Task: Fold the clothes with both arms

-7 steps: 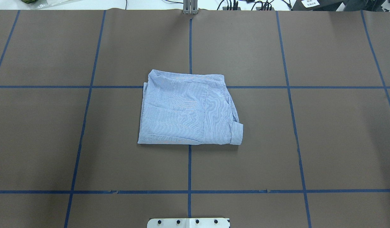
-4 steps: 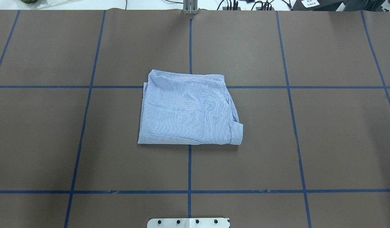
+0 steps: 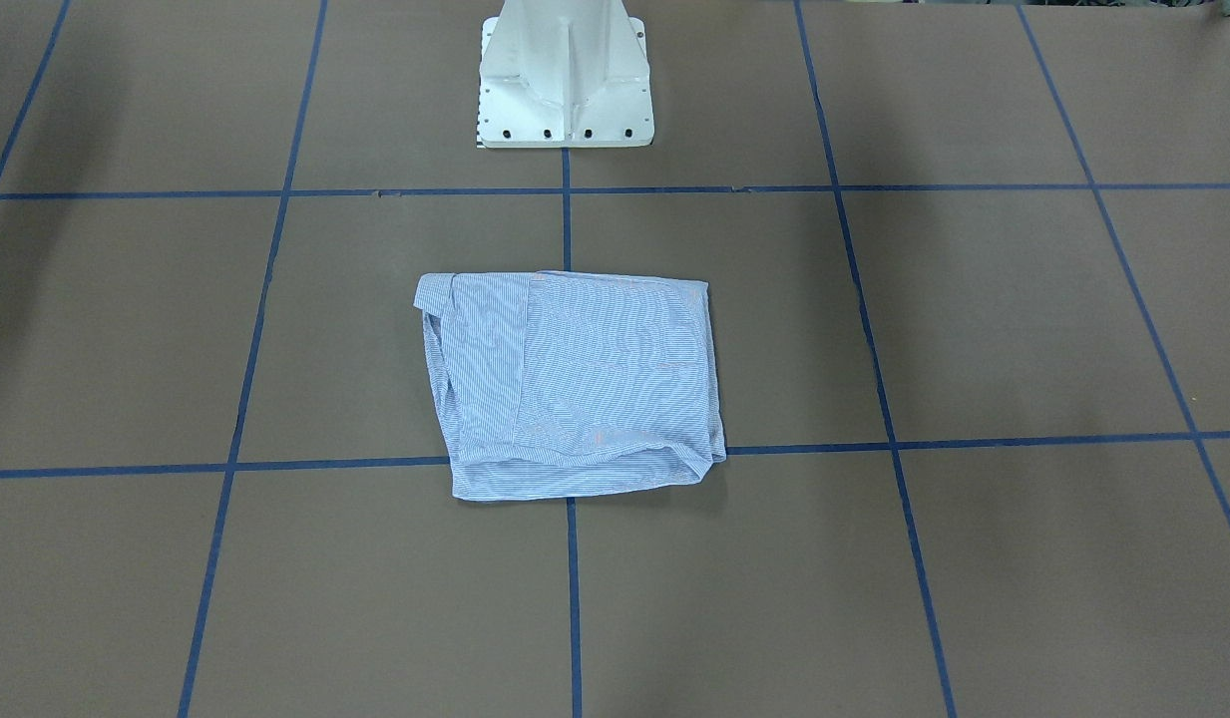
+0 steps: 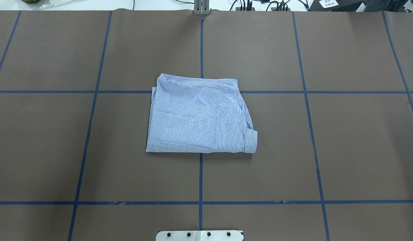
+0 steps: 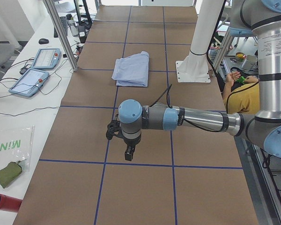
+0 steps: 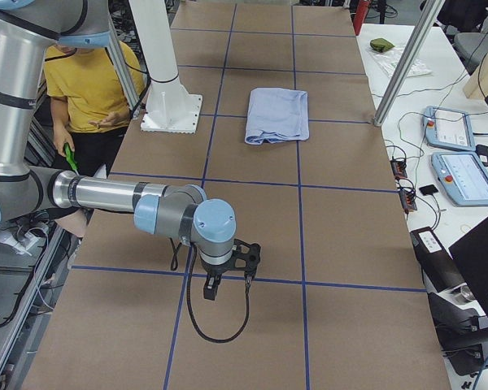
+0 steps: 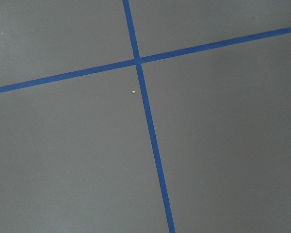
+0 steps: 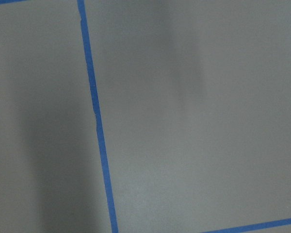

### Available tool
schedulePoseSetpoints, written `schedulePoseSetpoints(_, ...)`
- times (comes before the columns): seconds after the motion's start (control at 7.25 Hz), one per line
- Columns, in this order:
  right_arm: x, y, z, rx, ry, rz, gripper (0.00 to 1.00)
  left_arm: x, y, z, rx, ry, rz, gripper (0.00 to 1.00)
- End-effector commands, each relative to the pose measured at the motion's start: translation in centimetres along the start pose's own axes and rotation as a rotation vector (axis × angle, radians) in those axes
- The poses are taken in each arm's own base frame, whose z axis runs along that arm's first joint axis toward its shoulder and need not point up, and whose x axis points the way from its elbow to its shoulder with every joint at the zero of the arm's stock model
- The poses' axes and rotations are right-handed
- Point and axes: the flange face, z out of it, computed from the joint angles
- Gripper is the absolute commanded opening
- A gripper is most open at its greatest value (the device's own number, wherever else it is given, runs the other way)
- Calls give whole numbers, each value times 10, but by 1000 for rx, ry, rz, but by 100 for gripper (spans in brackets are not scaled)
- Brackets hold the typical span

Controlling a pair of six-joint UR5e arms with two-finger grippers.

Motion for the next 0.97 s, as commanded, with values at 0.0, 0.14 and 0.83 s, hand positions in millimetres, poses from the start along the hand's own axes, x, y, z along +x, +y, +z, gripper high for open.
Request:
schedulePoseSetpoints(0.0, -3, -2, -4, 9, 3, -2, 100, 0, 0, -1, 2, 1, 2, 100)
schedulePoseSetpoints(0.14, -4, -5, -6, 13, 37, -9, 100, 0, 0, 0, 1, 1, 1, 100)
schedulePoseSetpoints(0.83, -54, -15, -18, 68, 93, -203, 100, 2, 1, -1, 2, 4, 6, 100)
